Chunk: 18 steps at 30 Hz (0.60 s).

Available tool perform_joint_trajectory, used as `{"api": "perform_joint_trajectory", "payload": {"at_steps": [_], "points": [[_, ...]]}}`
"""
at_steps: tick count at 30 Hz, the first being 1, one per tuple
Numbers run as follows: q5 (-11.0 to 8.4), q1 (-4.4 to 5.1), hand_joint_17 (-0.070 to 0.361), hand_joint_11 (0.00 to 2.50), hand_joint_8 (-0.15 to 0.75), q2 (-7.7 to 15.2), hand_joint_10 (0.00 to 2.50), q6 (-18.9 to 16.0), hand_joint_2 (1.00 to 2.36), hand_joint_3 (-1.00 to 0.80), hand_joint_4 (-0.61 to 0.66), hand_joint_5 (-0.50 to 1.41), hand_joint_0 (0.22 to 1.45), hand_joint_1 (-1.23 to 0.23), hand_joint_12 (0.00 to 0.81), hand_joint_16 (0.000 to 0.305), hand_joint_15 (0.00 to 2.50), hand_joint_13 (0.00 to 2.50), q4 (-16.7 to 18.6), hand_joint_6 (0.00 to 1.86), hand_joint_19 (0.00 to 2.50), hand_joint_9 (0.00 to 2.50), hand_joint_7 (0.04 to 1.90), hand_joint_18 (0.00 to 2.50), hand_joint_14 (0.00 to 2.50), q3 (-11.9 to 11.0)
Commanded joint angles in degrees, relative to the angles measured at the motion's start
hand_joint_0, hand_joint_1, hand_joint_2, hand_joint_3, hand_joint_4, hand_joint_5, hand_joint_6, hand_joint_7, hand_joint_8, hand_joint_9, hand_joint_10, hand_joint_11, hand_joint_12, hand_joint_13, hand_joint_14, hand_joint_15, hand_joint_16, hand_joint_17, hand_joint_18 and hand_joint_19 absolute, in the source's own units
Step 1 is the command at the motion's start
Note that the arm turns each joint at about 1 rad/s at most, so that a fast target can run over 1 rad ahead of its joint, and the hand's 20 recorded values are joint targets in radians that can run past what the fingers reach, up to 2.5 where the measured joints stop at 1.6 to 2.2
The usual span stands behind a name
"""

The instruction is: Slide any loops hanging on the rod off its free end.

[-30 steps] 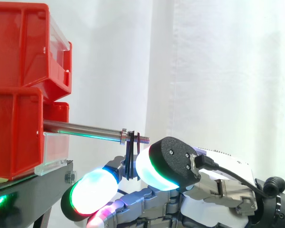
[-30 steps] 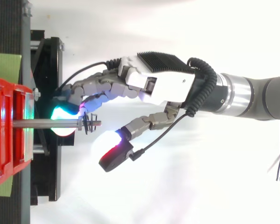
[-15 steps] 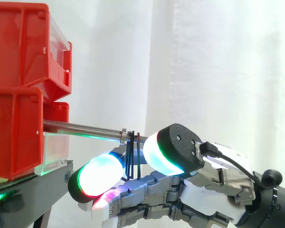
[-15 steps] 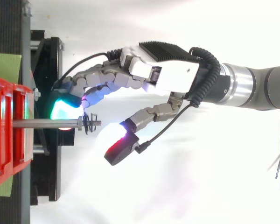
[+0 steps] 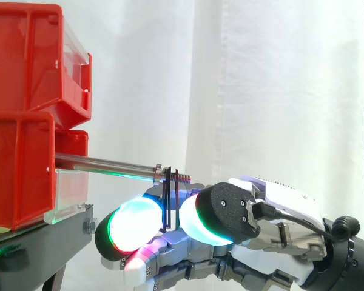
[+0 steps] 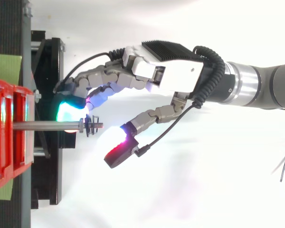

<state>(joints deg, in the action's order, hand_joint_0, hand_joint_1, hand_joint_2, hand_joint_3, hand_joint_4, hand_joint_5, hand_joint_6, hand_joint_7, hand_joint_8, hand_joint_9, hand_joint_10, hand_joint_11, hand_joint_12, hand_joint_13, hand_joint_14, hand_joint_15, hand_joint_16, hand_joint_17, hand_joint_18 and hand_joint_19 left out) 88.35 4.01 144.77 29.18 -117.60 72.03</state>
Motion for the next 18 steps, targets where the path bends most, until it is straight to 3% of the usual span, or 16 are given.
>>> {"api": "perform_joint_trajectory", "payload": {"at_steps": [1, 18], "points": [[0.86, -0.23, 0.092, 0.24, 0.284, -0.02, 0.01, 0.0, 1.01, -0.4, 0.25, -0.11, 0.65, -0.7, 0.298, 0.041, 0.05, 0.55, 0.0, 0.5, 0.38, 0.82, 1.27, 0.65, 0.0, 0.04], [0.94, -0.32, 0.091, 0.27, 0.302, 0.07, 0.01, 0.09, 1.01, -0.39, 0.22, -0.12, 0.64, -0.57, 0.289, 0.041, 0.08, 0.59, 0.0, 0.63, 0.41, 0.89, 1.18, 0.71, 0.0, 0.04]]}}
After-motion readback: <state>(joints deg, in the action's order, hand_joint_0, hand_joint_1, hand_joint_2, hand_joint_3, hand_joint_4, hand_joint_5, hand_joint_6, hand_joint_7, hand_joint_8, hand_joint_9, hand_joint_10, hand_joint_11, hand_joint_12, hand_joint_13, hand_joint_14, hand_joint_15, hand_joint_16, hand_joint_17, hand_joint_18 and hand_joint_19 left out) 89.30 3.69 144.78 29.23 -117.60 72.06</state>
